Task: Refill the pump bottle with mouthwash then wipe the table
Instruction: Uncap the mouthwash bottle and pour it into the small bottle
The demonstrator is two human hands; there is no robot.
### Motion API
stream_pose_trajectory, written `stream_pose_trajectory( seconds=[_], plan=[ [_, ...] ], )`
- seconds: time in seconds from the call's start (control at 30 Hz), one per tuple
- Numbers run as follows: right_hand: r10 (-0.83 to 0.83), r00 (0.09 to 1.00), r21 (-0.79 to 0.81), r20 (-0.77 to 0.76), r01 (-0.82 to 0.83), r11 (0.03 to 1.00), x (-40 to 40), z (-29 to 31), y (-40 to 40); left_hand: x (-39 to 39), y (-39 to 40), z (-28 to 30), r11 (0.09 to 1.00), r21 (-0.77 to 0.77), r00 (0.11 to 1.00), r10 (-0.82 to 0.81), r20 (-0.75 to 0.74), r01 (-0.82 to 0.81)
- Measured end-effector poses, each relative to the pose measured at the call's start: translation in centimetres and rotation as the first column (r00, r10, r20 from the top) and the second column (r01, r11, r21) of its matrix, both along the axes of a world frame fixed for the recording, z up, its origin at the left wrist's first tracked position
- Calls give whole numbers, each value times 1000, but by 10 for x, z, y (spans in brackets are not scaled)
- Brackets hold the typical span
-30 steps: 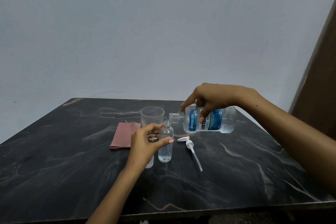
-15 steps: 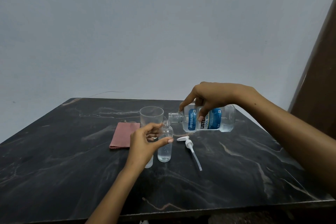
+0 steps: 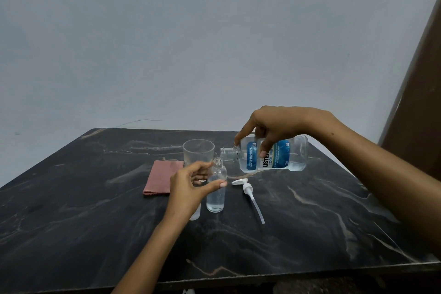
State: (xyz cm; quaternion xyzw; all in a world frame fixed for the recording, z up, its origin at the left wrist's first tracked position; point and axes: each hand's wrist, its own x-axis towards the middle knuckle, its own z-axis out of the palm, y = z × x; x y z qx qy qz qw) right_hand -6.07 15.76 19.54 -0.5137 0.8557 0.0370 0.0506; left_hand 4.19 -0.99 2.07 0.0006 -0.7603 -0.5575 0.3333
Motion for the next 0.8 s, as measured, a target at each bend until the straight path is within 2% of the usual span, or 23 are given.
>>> stream_pose_trajectory(
  seconds=[0.63,0.8],
  plan=[
    [23,1000,18,3,-23,1000,1,4,-3,0,0,0,999,-25,1000,20,11,-20],
    [6,1000,-31,15,-5,1000,-4,-5,4,0,0,0,1000,-18,1000,22,7,-22]
  ],
)
